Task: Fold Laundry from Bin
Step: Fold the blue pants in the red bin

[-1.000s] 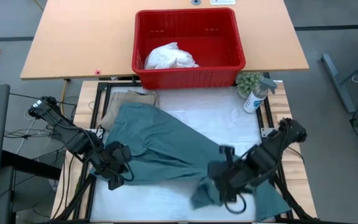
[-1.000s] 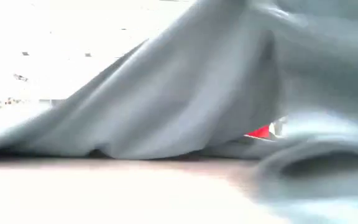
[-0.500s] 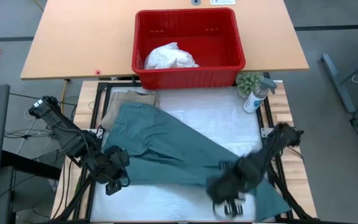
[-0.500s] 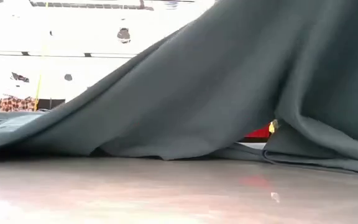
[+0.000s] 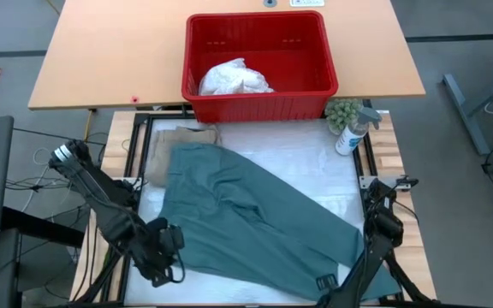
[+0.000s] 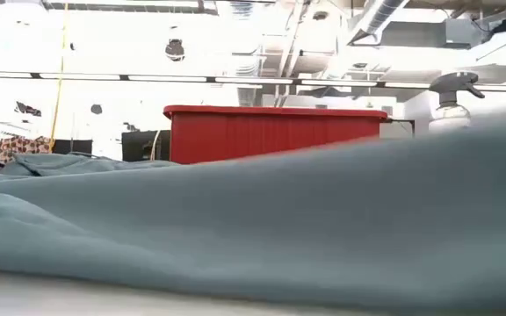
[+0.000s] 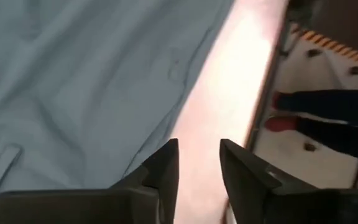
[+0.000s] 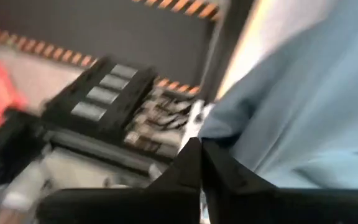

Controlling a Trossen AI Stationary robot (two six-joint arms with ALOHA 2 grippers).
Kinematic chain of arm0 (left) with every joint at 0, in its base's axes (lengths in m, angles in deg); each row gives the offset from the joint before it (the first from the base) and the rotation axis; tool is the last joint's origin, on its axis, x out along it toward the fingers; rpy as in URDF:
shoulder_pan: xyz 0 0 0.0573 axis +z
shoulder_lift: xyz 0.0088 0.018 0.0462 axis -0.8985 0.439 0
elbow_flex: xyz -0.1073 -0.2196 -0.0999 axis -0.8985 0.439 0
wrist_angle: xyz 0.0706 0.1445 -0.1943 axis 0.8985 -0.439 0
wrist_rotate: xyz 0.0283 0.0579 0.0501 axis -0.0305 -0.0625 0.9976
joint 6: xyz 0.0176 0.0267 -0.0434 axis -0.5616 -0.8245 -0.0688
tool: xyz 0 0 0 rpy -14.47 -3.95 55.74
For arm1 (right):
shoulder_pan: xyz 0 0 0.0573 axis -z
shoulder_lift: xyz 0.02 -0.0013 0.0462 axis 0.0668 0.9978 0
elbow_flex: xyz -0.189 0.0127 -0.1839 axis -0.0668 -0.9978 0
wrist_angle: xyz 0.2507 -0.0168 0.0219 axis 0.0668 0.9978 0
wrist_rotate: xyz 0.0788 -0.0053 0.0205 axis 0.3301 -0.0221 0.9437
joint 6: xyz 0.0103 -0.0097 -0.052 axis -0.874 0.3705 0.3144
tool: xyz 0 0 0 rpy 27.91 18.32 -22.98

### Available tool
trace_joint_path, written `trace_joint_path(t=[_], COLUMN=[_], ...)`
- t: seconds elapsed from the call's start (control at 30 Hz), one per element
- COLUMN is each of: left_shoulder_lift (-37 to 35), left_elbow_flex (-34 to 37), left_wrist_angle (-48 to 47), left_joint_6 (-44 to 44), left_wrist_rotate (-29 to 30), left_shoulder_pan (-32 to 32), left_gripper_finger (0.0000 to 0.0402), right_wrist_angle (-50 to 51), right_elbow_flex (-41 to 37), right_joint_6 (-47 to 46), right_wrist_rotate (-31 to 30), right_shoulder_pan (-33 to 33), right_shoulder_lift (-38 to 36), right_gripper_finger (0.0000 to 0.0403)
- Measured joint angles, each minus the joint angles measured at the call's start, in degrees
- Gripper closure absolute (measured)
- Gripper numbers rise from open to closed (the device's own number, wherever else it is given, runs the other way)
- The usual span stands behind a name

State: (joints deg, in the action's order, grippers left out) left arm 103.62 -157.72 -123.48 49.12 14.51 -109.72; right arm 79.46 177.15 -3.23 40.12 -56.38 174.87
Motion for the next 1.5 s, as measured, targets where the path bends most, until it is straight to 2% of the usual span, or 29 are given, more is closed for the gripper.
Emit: trace_joint_path(t=[0.1, 0.27, 0.37, 0.5, 0.63, 0.77, 0.87, 0.97, 1.1, 1.23, 1.5], left_shoulder_lift=[4.2, 10.9, 14.1, 15.4, 14.2, 13.1, 13.1, 13.1, 13.2, 13.2, 13.2], left_elbow_flex=[0.0, 0.0, 0.0, 0.0, 0.0, 0.0, 0.0, 1.5, 4.1, 6.5, 13.9], left_wrist_angle=[1.1, 0.4, 0.4, -2.2, -6.7, -10.6, -10.8, -8.5, -6.9, -6.2, -3.8], left_joint_6=[-2.1, -12.2, -15.7, -16.3, -14.1, -12.9, -11.6, -10.5, -10.5, -10.8, -6.7], left_wrist_rotate=[-0.1, -2.7, -3.4, -5.1, -5.9, -3.0, 1.7, 3.1, 1.7, 3.0, 1.0], left_shoulder_pan=[-0.1, -2.7, -4.7, -7.3, -9.3, -10.5, -10.9, -10.8, -11.6, -13.9, -16.0], left_gripper_finger=[0.0287, 0.0284, 0.0284, 0.0281, 0.0253, 0.0204, 0.0167, 0.0151, 0.0149, 0.0149, 0.015], right_wrist_angle=[0.0, 0.1, 0.0, -0.4, -1.4, -2.1, -2.2, -2.2, -2.2, -2.2, -2.2], right_elbow_flex=[0.0, 0.1, 0.1, 0.1, 0.1, 0.1, 0.1, 0.1, 0.1, 0.1, 0.1], right_joint_6=[-4.8, -9.9, -13.7, -18.0, -18.7, -18.8, -19.6, -19.7, -19.8, -19.8, -19.8], right_wrist_rotate=[-6.8, -13.2, -16.0, -18.2, -18.9, -21.8, -24.0, -24.7, -24.7, -25.0, -25.2], right_shoulder_pan=[0.4, 1.1, 1.0, 0.6, 0.1, -0.4, -0.4, -0.3, -0.3, -0.3, 0.5], right_shoulder_lift=[-0.8, -3.7, -4.7, -5.7, -5.3, -5.2, -5.2, -5.2, -5.2, -5.2, -5.2], right_gripper_finger=[0.0344, 0.0314, 0.029, 0.0244, 0.0194, 0.0162, 0.0157, 0.0158, 0.0158, 0.0158, 0.0158])
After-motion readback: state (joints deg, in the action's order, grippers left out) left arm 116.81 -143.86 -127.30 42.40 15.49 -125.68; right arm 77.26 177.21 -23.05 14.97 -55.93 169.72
